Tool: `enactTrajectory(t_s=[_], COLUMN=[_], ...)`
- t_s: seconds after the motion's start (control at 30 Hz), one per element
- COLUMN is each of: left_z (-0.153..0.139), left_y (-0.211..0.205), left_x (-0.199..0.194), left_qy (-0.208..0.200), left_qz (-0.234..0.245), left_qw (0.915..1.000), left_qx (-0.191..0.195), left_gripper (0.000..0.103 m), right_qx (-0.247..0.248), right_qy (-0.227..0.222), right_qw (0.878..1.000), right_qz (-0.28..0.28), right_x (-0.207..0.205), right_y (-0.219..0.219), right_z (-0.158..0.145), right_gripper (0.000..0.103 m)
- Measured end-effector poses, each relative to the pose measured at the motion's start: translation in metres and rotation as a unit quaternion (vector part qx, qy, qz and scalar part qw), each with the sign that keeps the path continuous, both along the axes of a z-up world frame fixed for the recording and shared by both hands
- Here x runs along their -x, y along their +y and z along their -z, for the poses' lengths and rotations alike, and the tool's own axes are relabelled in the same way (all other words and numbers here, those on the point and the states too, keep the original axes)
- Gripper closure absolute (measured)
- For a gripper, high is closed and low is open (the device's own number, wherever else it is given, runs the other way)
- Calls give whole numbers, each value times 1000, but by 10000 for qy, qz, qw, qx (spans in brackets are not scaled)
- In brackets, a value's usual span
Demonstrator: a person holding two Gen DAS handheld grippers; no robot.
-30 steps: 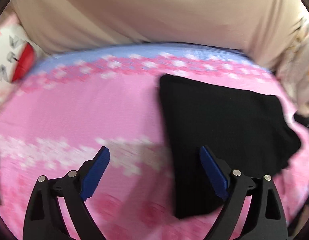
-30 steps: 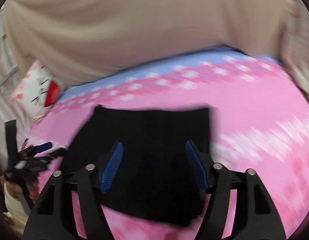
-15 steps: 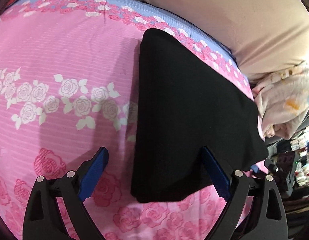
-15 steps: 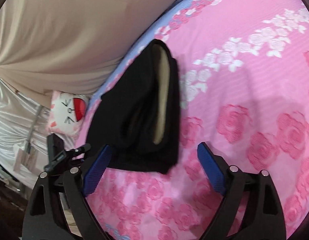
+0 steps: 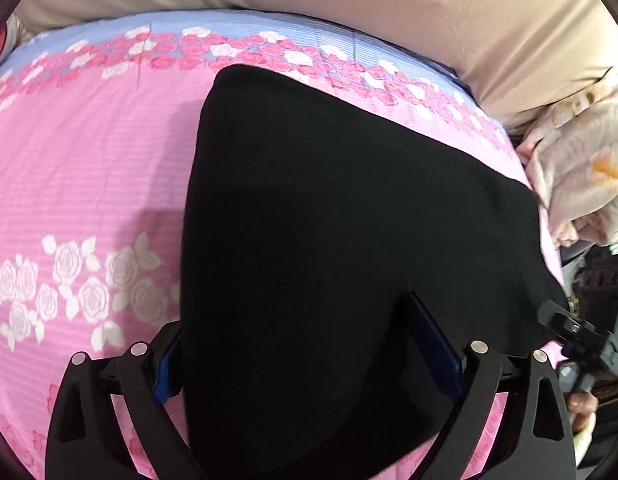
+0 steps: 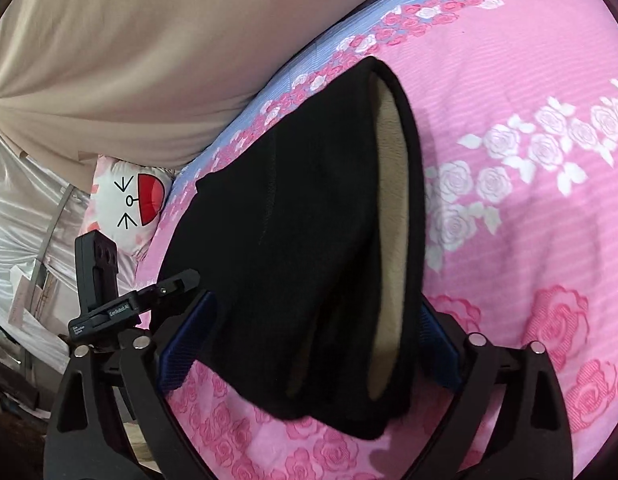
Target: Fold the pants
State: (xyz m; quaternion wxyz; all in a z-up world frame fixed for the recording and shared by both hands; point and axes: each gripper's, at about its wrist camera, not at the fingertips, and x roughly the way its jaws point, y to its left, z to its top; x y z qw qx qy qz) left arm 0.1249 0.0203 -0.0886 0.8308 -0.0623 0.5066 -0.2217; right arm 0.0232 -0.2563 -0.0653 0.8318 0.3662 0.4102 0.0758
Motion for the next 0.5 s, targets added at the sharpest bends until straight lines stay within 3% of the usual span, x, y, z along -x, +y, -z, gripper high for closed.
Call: enactTrajectory(t_s=[0.03, 0.1, 0.5], left_z=[1, 2, 5], left_y=[-2, -5, -8], left_x=[-1, -2, 2], left_qy=[19, -14, -344], left_qz=[21, 13, -160], left_qw=[10000, 10000, 9992], left_qx=[8, -89, -141], left_gripper=[5, 5, 5], right_qx=[71, 116, 683], right_qy=[12, -2, -58], right_qw=[10000, 9999, 9976], right_qz=[-17, -48, -48], right_x=[-2, -3, -6], right_y=[2, 5, 23], right_z=[0, 0, 1], right_gripper=[8, 5, 5])
